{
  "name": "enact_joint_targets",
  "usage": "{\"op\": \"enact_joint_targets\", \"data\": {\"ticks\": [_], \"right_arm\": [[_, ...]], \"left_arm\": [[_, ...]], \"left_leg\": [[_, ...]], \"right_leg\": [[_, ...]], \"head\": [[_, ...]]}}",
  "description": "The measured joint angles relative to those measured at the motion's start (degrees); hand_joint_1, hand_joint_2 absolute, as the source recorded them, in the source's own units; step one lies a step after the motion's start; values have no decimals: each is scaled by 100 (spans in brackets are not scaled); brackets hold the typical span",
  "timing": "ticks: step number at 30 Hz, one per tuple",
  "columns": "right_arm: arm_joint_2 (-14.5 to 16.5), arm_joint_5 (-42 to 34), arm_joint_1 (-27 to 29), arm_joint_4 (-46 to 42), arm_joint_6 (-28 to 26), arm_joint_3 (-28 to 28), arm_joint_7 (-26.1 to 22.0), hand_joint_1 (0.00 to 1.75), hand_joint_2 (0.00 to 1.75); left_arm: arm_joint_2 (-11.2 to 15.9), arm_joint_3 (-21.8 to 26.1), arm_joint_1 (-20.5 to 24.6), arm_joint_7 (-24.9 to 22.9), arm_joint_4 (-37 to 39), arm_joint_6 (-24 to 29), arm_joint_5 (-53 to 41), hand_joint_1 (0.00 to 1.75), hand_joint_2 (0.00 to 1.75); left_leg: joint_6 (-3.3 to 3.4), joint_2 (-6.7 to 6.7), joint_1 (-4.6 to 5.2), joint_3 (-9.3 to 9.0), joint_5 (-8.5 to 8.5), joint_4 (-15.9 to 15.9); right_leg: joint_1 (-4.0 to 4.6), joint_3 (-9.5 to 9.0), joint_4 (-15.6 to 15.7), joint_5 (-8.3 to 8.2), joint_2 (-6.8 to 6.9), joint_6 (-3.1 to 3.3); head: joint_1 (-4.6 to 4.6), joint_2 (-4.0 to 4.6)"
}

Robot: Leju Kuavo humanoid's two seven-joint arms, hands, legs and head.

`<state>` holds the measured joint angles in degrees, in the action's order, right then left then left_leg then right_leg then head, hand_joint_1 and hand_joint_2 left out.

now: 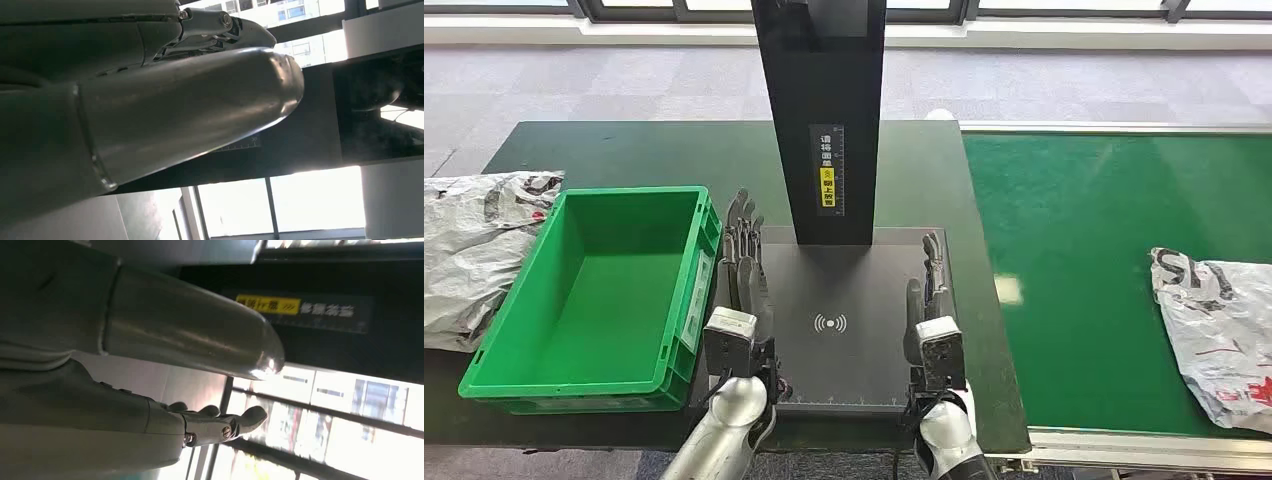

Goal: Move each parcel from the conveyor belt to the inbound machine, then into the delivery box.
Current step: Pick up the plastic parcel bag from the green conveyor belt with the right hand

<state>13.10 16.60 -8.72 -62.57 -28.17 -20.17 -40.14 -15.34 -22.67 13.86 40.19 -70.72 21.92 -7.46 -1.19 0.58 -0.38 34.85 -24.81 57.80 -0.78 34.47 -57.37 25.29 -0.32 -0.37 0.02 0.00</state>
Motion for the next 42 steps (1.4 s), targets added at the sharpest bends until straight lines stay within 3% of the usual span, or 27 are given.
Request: {"op": "enact_joint_targets", "data": {"ticks": [1, 2, 4, 6, 12, 20, 30, 34, 38, 42], "right_arm": [[0, 97, -28, 112, -195, -18, 1, 0, 58], [1, 128, -53, 197, -305, -27, 1, 0, 87], [-2, 200, -162, 491, -619, -56, 4, 0, 175], [-15, 211, -335, 729, -679, -57, 7, 0, 175], [-136, 1200, -812, 1372, -1121, 81, 15, 0, 175], [-314, 2397, -937, 1655, -1180, 850, 167, 0, 175], [-373, 4635, -1078, 1706, -1189, 2551, 813, 0, 175], [-419, 4916, -1133, 1708, -1189, 3184, 866, 0, 175], [-438, 5088, -1143, 1709, -1190, 3469, 935, 0, 175], [-455, 6082, -1159, 1677, -1191, 3930, 1422, 0, 175]], "left_arm": [[0, 0, 0, 0, 14, 1, -22, 0, 0], [0, 0, 2, 0, 31, -2, -45, 0, 0], [-2, 2, 16, 0, 122, -13, -160, 0, 87], [-13, 4, 36, 0, 256, -22, -320, 0, 175], [-37, 4, 24, 0, 483, -18, -584, 0, 175], [-17, 15, -62, 0, 504, 28, -645, 0, 175], [-15, 178, -139, 0, 450, 3, -750, 0, 175], [-15, 259, -179, 0, 398, 7, -751, 0, 175], [-15, 300, -193, 0, 365, 31, -754, 0, 175], [-8, 352, -256, 0, 284, 200, -778, 0, 175]], "left_leg": [[0, 0, 0, 0, 0, 0], [0, 0, 0, 0, 0, 0], [0, 1, 0, 0, 0, 0], [0, -1, 0, -1, 1, 0], [1, -1, 1, -3, 2, 1], [1, 0, 1, -1, 1, 1], [3, 6, 2, 0, 2, 2], [4, 12, 3, 0, 3, 2], [3, 11, 3, 0, 2, 2], [3, 12, 2, 0, 2, 2]], "right_leg": [[0, 0, 0, 0, 0, 0], [0, 0, 0, 0, 0, 0], [0, 0, 0, 0, 0, 0], [0, 1, 0, -2, -1, 0], [-1, 0, 0, -5, -4, 0], [-1, 0, 0, -3, -3, -1], [-3, -2, 1, -4, 5, -2], [-3, -5, 1, -5, 7, -2], [-2, -3, 1, -4, 6, -2], [-2, -3, 1, -3, 7, -3]], "head": [[0, 0], [0, 0], [0, 0], [0, 0], [0, 0], [0, 0], [0, 0], [0, 0], [0, 0], [0, 0]]}}
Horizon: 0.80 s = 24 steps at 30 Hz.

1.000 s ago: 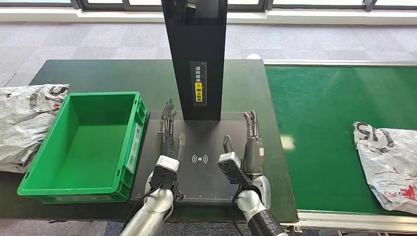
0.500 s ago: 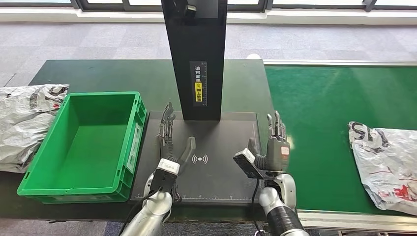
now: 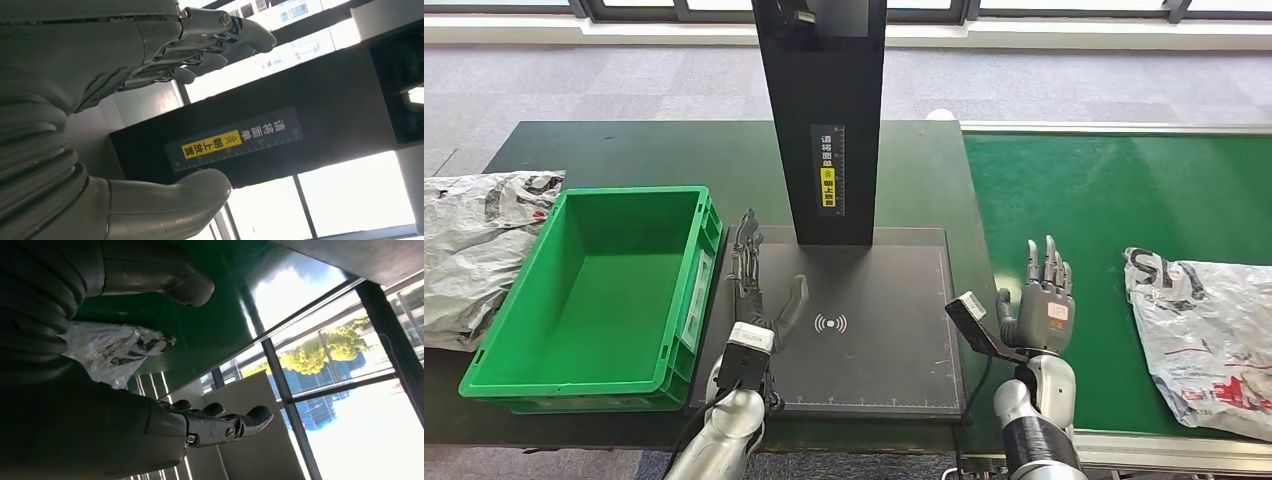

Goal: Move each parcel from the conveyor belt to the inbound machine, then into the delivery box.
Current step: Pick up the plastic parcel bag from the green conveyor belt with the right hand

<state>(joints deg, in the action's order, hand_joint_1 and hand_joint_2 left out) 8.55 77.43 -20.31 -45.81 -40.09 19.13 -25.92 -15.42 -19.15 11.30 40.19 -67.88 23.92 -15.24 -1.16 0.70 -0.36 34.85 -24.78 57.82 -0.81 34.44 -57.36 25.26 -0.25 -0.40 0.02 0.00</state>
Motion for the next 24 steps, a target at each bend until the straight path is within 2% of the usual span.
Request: {"op": "enact_joint_targets", "data": {"ticks": [3, 12, 16, 24], "right_arm": [[-63, 451, 2, -79, -1, 535, 375, 0, 175], [-466, 1036, 87, -148, -2, 2202, 1472, 0, 175], [-596, 1218, 95, -6, -1, 2428, 1961, 0, 175], [-762, 1262, 37, 439, 0, 2444, 2765, 0, 175]], "left_arm": [[20, 40, -119, 0, -114, 139, -2, 0, 175], [89, 109, -508, 0, -436, 205, -146, 0, 175], [92, 138, -561, 0, -482, 208, -203, 0, 175], [104, 216, -713, 0, -629, 215, -275, 0, 175]], "left_leg": [[1, 1, 1, 0, -1, 0], [16, 1, 13, 1, -11, 0], [16, 0, 13, 0, -12, 0], [16, -1, 11, 0, -11, 0]], "right_leg": [[-1, -1, 2, 1, 1, -2], [-12, -2, 5, 5, 2, -8], [-11, -2, 4, 5, 1, -8], [-9, -4, 2, 5, 2, -7]], "head": [[0, 0], [0, 0], [0, 0], [0, 0]]}}
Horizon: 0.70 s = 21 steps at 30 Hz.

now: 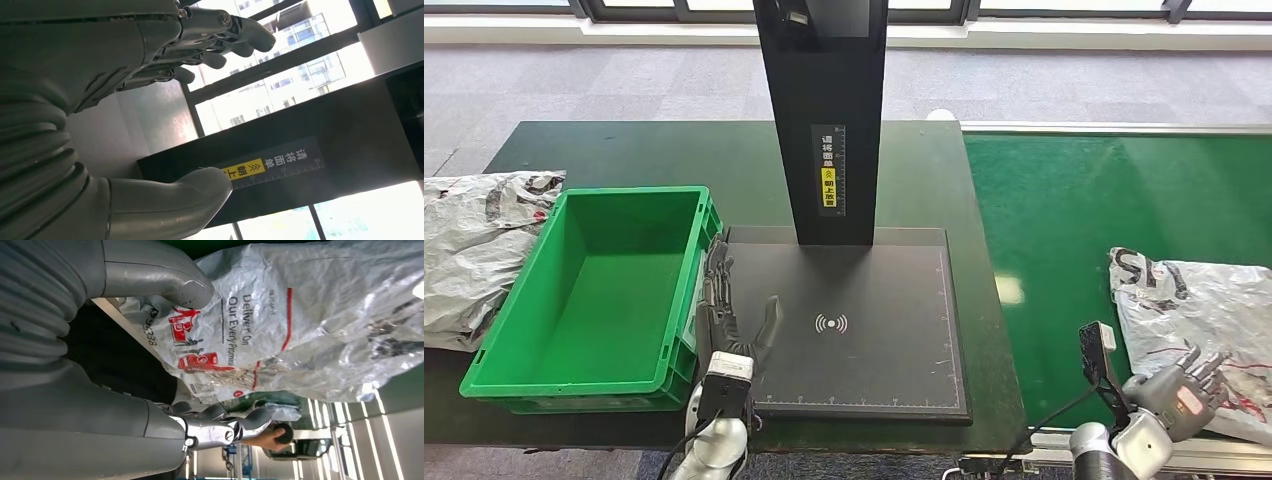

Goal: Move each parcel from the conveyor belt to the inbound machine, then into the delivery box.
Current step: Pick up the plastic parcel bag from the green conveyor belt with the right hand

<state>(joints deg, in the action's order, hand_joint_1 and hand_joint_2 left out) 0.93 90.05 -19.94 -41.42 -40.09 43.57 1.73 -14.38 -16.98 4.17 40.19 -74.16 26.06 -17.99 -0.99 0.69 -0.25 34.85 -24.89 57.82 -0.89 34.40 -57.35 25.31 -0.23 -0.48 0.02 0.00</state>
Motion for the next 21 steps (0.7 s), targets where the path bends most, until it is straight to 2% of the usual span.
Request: {"op": "enact_joint_targets", "data": {"ticks": [4, 21], "right_arm": [[-79, 3, -12, 177, -1, -31, 157, 0, 175], [-155, 15, -31, 410, -2, -36, 217, 0, 175]], "left_arm": [[1, 28, -24, 0, -29, 0, -2, 0, 175], [2, 43, -36, 0, -60, -19, -16, 0, 175]], "left_leg": [[0, 1, 1, 1, 0, 0], [0, 1, 0, 1, 0, 0]], "right_leg": [[-1, -2, 0, 0, 1, 0], [-1, -2, 0, 1, 1, -1]], "head": [[0, 0], [0, 0]]}}
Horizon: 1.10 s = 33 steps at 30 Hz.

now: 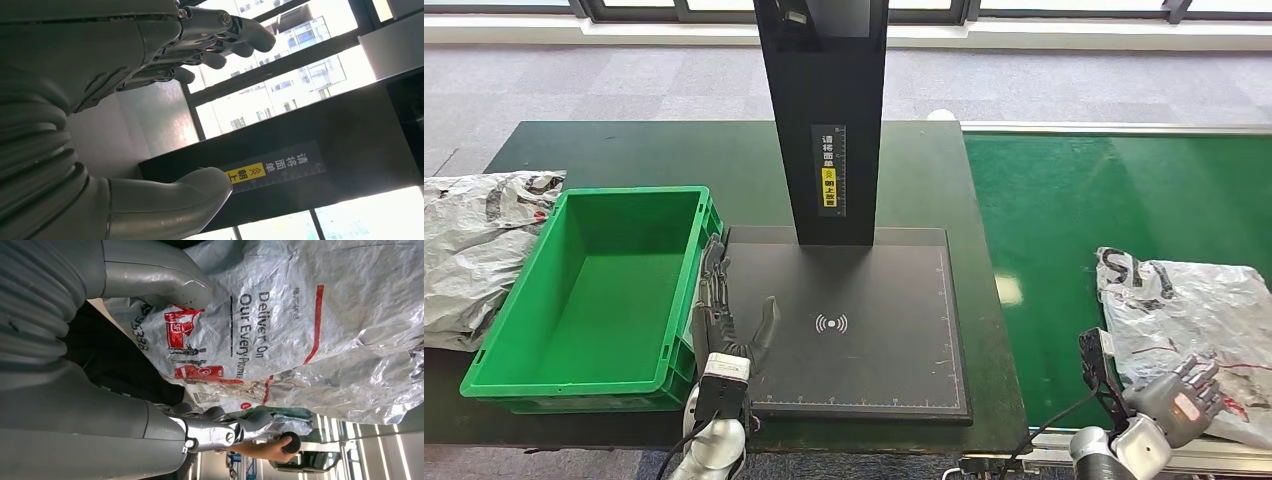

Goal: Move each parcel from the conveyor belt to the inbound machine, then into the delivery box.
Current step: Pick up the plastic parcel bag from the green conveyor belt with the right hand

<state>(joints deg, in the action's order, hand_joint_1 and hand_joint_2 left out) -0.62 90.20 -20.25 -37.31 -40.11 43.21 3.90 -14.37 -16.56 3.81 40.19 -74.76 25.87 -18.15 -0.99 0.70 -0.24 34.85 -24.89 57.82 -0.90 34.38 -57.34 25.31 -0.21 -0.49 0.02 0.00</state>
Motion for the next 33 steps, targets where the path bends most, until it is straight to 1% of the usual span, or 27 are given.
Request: {"op": "enact_joint_targets", "data": {"ticks": [6, 7, 10, 11, 14, 19, 22, 25, 28, 29, 31, 33], "right_arm": [[-107, 0, -98, 449, 2, -69, 396, 1, 175], [-127, 0, -113, 543, 2, -105, 460, 31, 175], [-191, 0, -167, 791, 4, -216, 667, 161, 175], [-215, 0, -178, 858, 7, -254, 741, 175, 175], [-274, 0, -185, 1001, 23, -363, 887, 175, 175], [-338, 1, -192, 1124, 179, -425, 934, 175, 175], [-358, 0, -207, 1150, 339, -464, 851, 175, 175], [-368, -12, -239, 1163, 357, -476, 675, 175, 175], [-368, -69, -283, 1166, 239, -476, 394, 175, 175], [-356, -124, -291, 1149, 182, -476, 218, 175, 175], [-285, -266, -294, 991, 78, -476, -297, 175, 175], [-109, -423, -266, 584, 22, -476, -927, 175, 175]], "left_arm": [[-5, 79, -16, 0, -10, -114, -121, 0, 175], [-7, 98, -20, 0, -10, -119, -127, 0, 175], [-14, 146, -30, 0, -9, -160, -155, 0, 175], [-16, 161, -32, 0, -8, -180, -166, 0, 175], [-20, 212, -41, 0, 2, -210, -177, 0, 175], [-26, 262, -47, 0, 16, -217, -173, 0, 175], [-27, 275, -47, 0, 27, -218, -158, 0, 175], [-28, 280, -47, 0, 37, -214, -121, 0, 175], [-27, 283, -47, 0, 42, -191, -80, 0, 175], [-27, 283, -48, 0, 42, -182, -73, 0, 175], [-27, 284, -50, 0, 40, -168, -60, 0, 175], [-28, 285, -50, 0, 40, -163, -54, 0, 175]], "left_leg": [[0, -1, 0, -1, 0, 0], [0, 0, 0, -1, 0, 0], [0, 0, 0, -2, 0, 0], [0, 0, 0, -3, 0, 0], [0, 0, 0, -4, 0, 0], [1, 0, 0, -7, 0, 0], [1, -2, 0, -12, -1, 0], [2, -3, 0, -16, -1, 0], [3, -3, 0, -17, -1, 0], [3, -3, 0, -16, 0, 0], [4, -2, 0, -15, 0, 0], [3, -3, 0, -16, 2, 0]], "right_leg": [[0, 0, 0, 0, -1, 0], [0, 0, 0, 0, 0, 0], [0, 0, 0, 0, 0, 0], [0, 0, 0, 0, 0, -1], [1, -1, 1, 1, -1, -1], [0, -6, 2, 3, -1, -5], [0, -12, 3, 3, -2, -6], [0, -15, 4, 3, -3, -6], [0, -18, 4, 0, -3, -9], [0, -19, 4, -1, -3, -9], [-1, -19, 2, -3, -3, -9], [0, -16, 1, -4, -4, -7]], "head": [[0, 0], [0, 0], [0, 0], [0, 0], [0, 0], [0, 0], [0, 0], [0, 0], [0, 0], [0, 0], [0, 0], [0, 0]]}}
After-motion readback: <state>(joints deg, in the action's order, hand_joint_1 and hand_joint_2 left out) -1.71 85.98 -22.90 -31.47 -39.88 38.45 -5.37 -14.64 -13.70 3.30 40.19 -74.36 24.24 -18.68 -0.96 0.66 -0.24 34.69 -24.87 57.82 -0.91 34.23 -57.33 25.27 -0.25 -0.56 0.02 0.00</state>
